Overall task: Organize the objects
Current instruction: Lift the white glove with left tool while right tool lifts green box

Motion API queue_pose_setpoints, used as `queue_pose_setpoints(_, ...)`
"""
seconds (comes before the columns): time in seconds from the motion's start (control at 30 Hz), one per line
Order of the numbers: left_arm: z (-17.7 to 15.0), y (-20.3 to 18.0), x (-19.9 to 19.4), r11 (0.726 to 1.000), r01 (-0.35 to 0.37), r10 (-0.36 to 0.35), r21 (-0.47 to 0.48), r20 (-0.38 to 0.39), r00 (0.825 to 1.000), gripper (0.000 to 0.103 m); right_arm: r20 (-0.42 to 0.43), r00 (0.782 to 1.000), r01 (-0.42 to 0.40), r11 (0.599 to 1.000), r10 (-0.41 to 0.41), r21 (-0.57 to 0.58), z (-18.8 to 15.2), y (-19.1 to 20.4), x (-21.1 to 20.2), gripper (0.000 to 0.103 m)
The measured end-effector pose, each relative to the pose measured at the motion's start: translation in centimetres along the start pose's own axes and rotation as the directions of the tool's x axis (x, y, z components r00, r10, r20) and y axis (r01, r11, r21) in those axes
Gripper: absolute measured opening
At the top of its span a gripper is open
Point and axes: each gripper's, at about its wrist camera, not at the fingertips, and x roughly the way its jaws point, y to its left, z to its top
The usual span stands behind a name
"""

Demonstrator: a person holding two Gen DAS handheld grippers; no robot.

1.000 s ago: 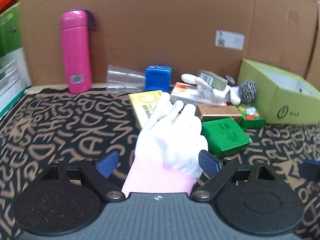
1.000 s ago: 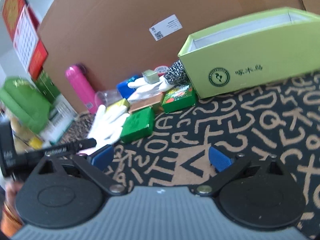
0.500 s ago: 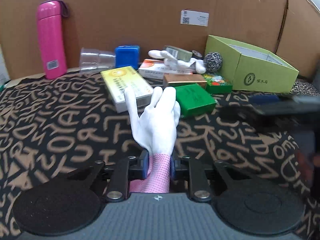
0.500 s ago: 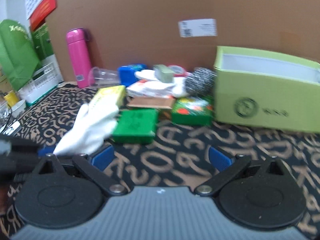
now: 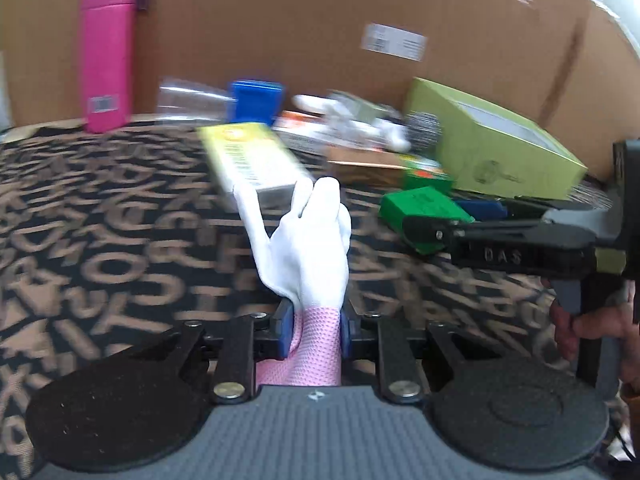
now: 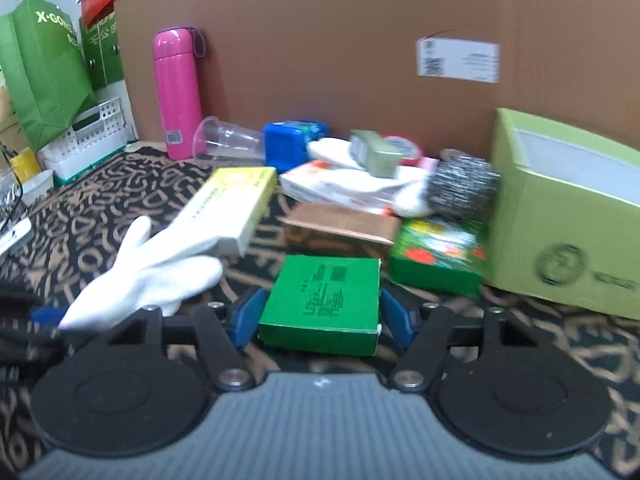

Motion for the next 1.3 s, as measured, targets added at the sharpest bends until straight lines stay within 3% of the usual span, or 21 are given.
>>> queue_pose_setpoints(0.13,-0.2,-3.2,1.2,0.99,0.104,-0.102,0.092,-0.028,0.994,0.022,-0.03,0.998,0.059,0.998,-0.058,0.027,-2.6,-2.2,-3.4,0.064)
queue_pose_setpoints(0.23,-0.1,-4.7,1.6,0.987,0.058,-0.057,0.148,-0.009,0.998,0.026,-0.022,0.997,0.076,0.994,-0.074,0.075,-3.5,-3.4,-5.1,0.065)
queue_pose_setpoints(0.3,0.3,-4.9,1.6,0.988,0.043,-0.044,0.146,0.003,0.999,0.038,0.006,0.996,0.083,0.993,-0.084,0.089,-3.6,-3.7,-5.6,0.08)
queue_pose_setpoints(0.33,0.5,-4.8,1.5,0.99,0.03,-0.032,0.138,0.014,0.999,0.053,0.017,0.996,0.084,0.993,-0.086,0.083,-3.6,-3.7,-5.7,0.093)
queue_pose_setpoints(0.37,0.7,-4.8,1.3,0.991,0.014,-0.019,0.134,0.035,0.999,0.06,0.027,0.996,0.082,0.994,-0.084,0.071,-3.6,-3.6,-5.7,0.095)
queue_pose_setpoints(0.5,1.9,-4.7,1.3,0.99,-0.026,0.015,0.136,0.083,0.996,0.06,0.025,0.996,0.08,0.996,-0.082,0.046,-3.4,-2.8,-5.2,0.092)
queue_pose_setpoints(0.63,2.2,-5.4,2.7,0.988,0.009,-0.016,0.155,0.044,0.999,0.06,0.017,0.995,0.102,0.994,-0.103,0.048,-3.5,-2.6,-5.0,0.086)
queue_pose_setpoints(0.93,1.4,-5.6,3.5,0.984,-0.015,0.015,0.177,0.004,1.0,0.06,-0.001,0.995,0.104,0.993,-0.104,0.05,-3.6,-3.0,-4.6,0.078)
queue_pose_setpoints(1.0,1.3,-5.8,3.6,0.981,-0.017,0.017,0.193,-0.001,1.0,0.056,-0.003,0.995,0.096,0.994,-0.096,0.051,-3.6,-3.0,-4.5,0.072)
queue_pose_setpoints(1.07,1.3,-6.1,3.7,0.977,-0.028,0.03,0.212,-0.002,1.0,0.042,-0.003,0.996,0.094,0.994,-0.094,0.047,-3.6,-3.0,-4.5,0.064)
queue_pose_setpoints(1.17,1.4,-6.4,3.6,0.976,-0.029,0.031,0.214,-0.006,1.0,0.021,0.0,0.996,0.084,0.996,-0.084,0.033,-3.8,-2.9,-4.7,0.063)
queue_pose_setpoints(1.3,1.8,-6.3,3.2,0.986,-0.034,0.034,0.164,0.0,0.999,0.009,0.016,0.997,0.074,0.996,-0.075,0.055,-4.0,-3.3,-5.4,0.062)
